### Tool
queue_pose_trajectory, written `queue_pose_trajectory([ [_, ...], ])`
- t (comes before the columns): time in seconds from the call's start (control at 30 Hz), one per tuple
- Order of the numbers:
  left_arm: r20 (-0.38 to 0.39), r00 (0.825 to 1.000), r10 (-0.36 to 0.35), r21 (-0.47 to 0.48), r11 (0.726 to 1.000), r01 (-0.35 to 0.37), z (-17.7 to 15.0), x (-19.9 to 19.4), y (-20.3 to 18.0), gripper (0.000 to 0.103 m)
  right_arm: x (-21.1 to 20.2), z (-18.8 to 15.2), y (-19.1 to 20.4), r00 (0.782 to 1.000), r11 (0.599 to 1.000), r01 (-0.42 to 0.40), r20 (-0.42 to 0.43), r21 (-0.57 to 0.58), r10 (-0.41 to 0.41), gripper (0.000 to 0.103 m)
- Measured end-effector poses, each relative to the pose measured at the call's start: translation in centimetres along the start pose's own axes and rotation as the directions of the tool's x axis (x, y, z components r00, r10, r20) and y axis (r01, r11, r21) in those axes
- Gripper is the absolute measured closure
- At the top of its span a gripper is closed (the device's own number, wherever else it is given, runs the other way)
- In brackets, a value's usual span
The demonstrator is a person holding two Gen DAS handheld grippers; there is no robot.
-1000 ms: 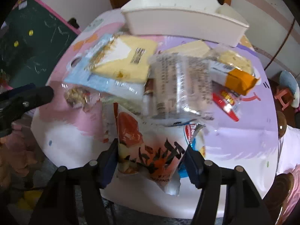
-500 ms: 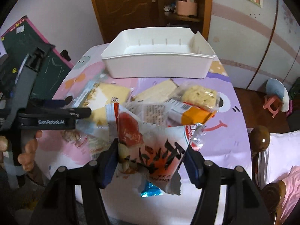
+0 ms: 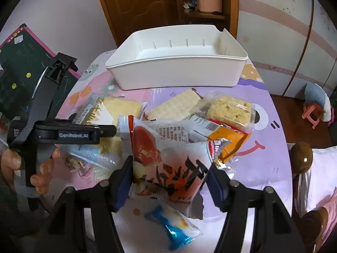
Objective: Organize snacks
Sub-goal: 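Grasp the red-and-white chip bag with the right gripper while the left grasps the blue bread bag, then carry both bags over the white bin and open both grippers to drop them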
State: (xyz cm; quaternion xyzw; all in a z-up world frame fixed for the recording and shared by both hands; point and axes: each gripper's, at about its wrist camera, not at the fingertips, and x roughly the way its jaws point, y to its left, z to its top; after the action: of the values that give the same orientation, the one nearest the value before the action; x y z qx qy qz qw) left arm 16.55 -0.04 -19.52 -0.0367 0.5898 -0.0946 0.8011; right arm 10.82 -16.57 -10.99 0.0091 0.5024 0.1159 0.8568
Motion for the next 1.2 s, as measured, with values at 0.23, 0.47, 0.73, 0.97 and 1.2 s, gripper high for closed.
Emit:
queue_pose_trajectory([
  [0.23,0.071,0.996,-0.062,0.024,0.998,0.060,-0.4,-0.7,-0.5,0.065,0.2,0.0,0.2,1.000,1.000,-0.010,0.017,-0.001,0.010,0.038],
  [0.47,0.143,0.987,-0.080,-0.020,0.996,0.084,-1.6,-2.9,-0.2,0.080,0.0,-0.2,0.7,0.999,0.999,0.022,0.028,-0.032,-0.021,0.038],
  [0.73,0.270,0.962,-0.044,0.020,0.999,0.040,-3.9,-9.0,-1.0,0.082,-0.3,-0.8,1.6,0.999,0.999,0.035,0.011,-0.037,-0.035,0.038],
  [0.97,0.423,0.905,-0.041,0.078,0.997,0.008,-6.4,-15.8,-2.6,0.082,-1.0,-2.1,2.3,0.999,0.999,0.031,-0.015,-0.040,-0.032,0.039],
  [1.2,0.488,0.872,-0.021,0.105,0.994,-0.035,-8.4,-19.6,-3.8,0.082,-3.9,-1.8,3.0,0.997,0.997,0.055,0.051,-0.058,-0.052,0.039],
])
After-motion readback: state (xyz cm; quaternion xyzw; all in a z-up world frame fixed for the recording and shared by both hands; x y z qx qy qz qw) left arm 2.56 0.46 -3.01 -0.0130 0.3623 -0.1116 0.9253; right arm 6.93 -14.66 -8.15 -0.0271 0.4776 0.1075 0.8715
